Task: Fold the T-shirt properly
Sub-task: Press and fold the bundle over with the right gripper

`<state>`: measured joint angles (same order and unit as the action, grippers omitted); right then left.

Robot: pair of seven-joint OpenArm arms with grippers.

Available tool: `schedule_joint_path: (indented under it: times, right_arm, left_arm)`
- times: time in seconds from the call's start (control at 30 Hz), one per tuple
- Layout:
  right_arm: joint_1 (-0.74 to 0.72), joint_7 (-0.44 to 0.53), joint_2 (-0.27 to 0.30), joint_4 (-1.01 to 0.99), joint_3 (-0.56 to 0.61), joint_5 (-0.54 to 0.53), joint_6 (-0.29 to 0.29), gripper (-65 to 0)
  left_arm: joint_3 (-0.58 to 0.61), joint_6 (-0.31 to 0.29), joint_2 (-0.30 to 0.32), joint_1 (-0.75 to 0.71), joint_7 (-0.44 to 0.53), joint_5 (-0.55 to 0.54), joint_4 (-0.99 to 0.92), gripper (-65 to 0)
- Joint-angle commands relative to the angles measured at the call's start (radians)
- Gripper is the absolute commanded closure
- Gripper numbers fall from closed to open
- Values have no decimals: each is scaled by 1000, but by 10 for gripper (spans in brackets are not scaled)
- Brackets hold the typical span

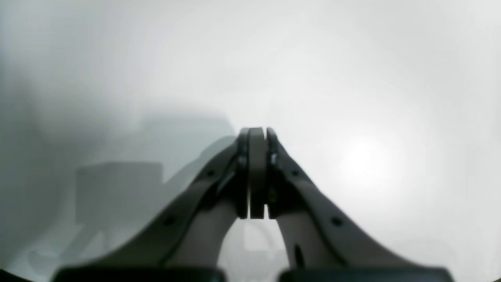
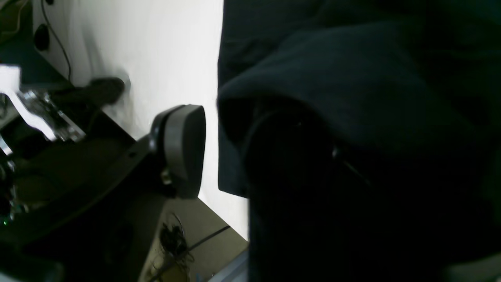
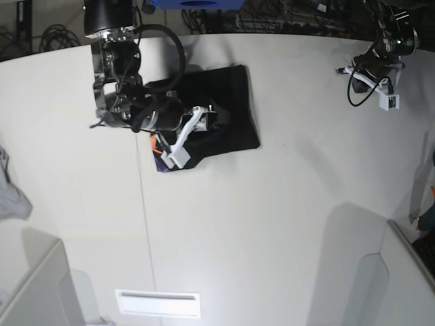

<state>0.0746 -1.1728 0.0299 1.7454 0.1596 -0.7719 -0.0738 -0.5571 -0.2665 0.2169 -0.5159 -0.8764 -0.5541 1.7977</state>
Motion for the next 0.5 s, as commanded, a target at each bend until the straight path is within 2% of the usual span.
schedule_joint_path:
  times: [0.0, 0.1, 0.23, 0.47]
  right_arm:
    - [-26, 14, -6, 20, 27, -24, -2, -321]
    - [-42, 12, -6, 20, 90, -22, -2, -288]
    - [-65, 8, -6, 21, 179, -22, 1, -285]
    - [-121, -91, -6, 121, 332, -24, 133, -285]
  left_arm:
    - [-19, -6, 13, -2, 13, -8, 17, 0]
    - [-42, -6, 13, 1, 13, -8, 17, 0]
    - [-68, -6, 13, 1, 13, -8, 15, 0]
    - [-91, -6, 14, 4, 13, -8, 15, 0]
